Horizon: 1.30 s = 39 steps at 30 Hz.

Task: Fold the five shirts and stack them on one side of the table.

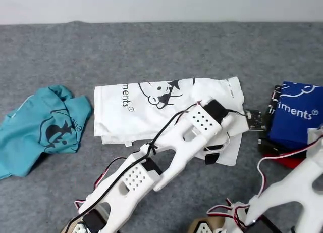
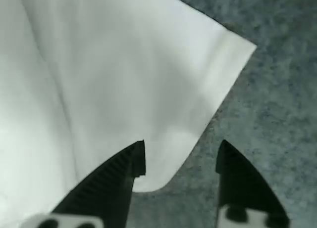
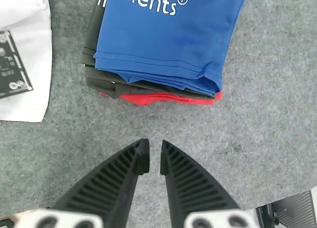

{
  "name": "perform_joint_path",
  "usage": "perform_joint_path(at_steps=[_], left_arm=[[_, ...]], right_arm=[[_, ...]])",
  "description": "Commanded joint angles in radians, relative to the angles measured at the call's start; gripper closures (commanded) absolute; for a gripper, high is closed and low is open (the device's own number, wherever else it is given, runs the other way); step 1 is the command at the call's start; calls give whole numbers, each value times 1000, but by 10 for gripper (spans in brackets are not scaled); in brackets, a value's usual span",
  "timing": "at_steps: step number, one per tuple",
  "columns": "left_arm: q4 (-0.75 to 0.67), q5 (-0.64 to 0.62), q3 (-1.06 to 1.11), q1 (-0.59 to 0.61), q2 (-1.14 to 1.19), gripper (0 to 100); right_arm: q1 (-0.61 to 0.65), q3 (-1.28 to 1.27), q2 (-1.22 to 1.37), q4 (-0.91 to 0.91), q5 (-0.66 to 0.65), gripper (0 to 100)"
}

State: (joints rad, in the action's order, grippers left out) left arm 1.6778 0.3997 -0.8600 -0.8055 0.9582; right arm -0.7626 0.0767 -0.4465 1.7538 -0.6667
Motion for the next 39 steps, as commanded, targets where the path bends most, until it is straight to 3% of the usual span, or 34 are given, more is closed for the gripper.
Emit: perform_joint_path(at_steps=[1, 6, 15, 25, 35, 39], left_arm=[[-94, 5, 59, 6, -63, 761], [-143, 5, 113, 20, -64, 776], [-163, -20, 64, 23, -75, 993], [-48, -23, -231, 80, -68, 994], [-218, -25, -242, 259, -11, 991], [-236, -25, -242, 301, 43, 904]], right_arm=[[7, 3, -30, 39, 6, 945], [7, 3, -30, 39, 6, 945], [5, 3, -31, 41, 8, 945], [5, 3, -31, 41, 8, 945], [5, 3, -31, 41, 8, 945], [5, 3, -31, 41, 8, 945]])
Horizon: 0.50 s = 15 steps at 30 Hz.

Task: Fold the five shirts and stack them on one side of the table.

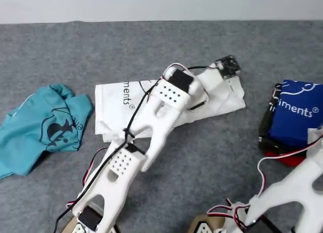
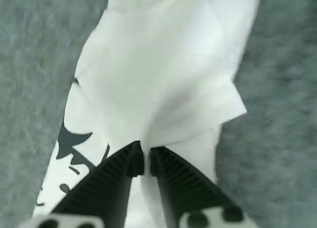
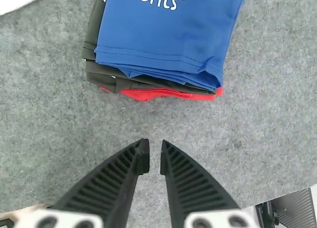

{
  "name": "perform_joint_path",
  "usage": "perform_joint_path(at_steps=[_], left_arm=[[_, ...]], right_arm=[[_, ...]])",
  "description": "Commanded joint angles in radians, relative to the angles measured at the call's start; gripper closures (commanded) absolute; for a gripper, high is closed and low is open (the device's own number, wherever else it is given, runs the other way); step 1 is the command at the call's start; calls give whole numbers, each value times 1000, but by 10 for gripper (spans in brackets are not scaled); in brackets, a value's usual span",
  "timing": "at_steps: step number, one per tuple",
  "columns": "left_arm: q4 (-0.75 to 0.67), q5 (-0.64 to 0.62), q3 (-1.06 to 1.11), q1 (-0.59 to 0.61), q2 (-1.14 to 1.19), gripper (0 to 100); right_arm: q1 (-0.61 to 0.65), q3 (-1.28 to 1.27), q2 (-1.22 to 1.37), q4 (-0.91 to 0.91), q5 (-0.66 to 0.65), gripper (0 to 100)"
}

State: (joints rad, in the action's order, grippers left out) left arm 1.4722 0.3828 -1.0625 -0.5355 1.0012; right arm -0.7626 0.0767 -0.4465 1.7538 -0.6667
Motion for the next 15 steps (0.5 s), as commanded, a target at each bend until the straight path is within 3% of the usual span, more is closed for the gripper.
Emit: perform_joint_path(at_steps=[1, 6, 15], left_arm=[[-29, -9, -39, 38, 9, 865], [-26, -155, -39, 60, 9, 758], [-66, -140, -41, 92, -17, 753]], right_arm=[[5, 3, -31, 41, 8, 945], [8, 3, -31, 41, 8, 945], [8, 3, -31, 41, 8, 945]])
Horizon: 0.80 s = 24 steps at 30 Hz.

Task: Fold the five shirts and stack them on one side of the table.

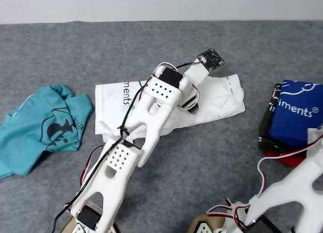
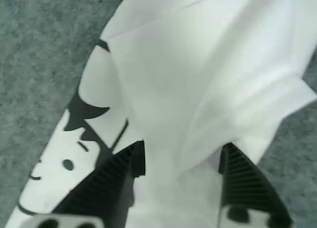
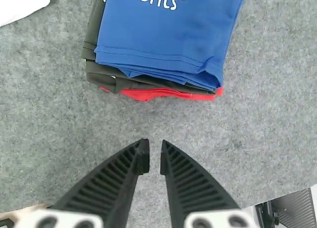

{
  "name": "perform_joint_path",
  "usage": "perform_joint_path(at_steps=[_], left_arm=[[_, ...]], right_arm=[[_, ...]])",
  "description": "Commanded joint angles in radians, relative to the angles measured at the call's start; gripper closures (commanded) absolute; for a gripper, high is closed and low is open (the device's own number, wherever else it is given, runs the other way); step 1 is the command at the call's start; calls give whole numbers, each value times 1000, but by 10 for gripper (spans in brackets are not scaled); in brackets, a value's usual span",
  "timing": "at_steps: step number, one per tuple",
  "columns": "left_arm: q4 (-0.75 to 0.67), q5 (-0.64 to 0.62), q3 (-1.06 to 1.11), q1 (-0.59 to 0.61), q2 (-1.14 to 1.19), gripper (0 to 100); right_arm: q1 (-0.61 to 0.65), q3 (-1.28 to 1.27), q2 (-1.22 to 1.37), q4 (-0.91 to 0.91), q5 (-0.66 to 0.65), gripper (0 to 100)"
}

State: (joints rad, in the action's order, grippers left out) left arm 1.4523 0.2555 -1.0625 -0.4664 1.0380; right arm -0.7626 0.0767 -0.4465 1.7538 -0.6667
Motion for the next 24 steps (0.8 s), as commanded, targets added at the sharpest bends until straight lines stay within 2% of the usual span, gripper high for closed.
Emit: perform_joint_path(at_steps=[1, 10, 16, 24], left_arm=[[-57, -12, -39, 35, -52, 754], [-77, -12, -33, 133, -51, 754], [-61, -20, -44, 143, -64, 754], [249, -14, -263, 2, -124, 754]], right_arm=[[8, 3, -31, 41, 8, 945], [10, 3, -31, 41, 8, 945], [10, 3, -31, 41, 8, 945], [10, 3, -31, 41, 8, 945]])
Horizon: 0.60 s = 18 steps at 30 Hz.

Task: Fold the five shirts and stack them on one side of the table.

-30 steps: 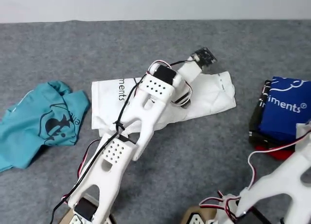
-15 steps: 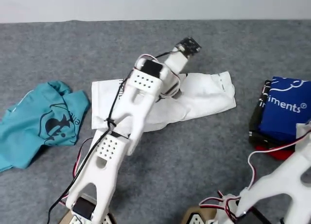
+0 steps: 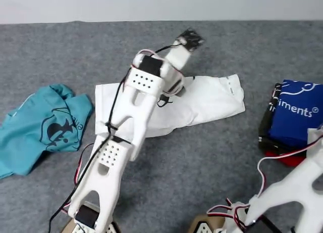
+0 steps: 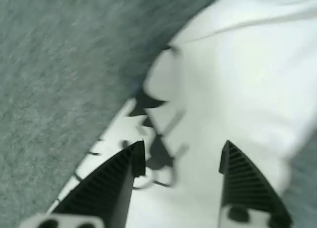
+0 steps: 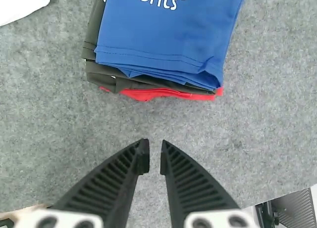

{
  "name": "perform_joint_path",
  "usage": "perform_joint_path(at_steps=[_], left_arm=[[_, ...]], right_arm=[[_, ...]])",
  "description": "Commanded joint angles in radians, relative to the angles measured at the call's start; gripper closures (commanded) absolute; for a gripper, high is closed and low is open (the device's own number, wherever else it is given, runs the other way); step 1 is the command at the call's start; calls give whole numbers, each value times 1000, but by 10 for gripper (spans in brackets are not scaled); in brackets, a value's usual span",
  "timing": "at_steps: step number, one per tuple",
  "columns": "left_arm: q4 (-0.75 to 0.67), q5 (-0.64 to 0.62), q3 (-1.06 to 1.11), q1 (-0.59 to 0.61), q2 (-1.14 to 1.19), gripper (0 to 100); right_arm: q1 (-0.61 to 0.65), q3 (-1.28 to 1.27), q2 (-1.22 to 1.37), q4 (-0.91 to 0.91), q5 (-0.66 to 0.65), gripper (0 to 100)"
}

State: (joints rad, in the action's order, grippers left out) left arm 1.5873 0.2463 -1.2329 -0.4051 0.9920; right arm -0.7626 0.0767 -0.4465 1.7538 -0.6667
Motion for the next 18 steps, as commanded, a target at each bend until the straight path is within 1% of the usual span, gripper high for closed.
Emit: perform_joint_path(at_steps=[1, 2, 5, 8, 13, 15, 18], left_arm=[[149, -5, -113, -78, -75, 754], [170, -8, -122, -92, -72, 754], [164, -5, -79, -97, -49, 754], [163, -3, -62, -71, 6, 754], [120, -2, -62, 3, 160, 754], [127, -3, -64, 5, 206, 755], [163, -3, -120, 5, 213, 776]], right_arm=[[10, 3, -31, 41, 8, 945], [10, 3, -33, 41, 8, 945], [10, 3, -33, 41, 8, 945], [8, 3, -33, 41, 8, 945], [5, 3, -33, 41, 6, 945], [5, 3, -33, 41, 6, 945], [8, 3, -33, 41, 6, 945]])
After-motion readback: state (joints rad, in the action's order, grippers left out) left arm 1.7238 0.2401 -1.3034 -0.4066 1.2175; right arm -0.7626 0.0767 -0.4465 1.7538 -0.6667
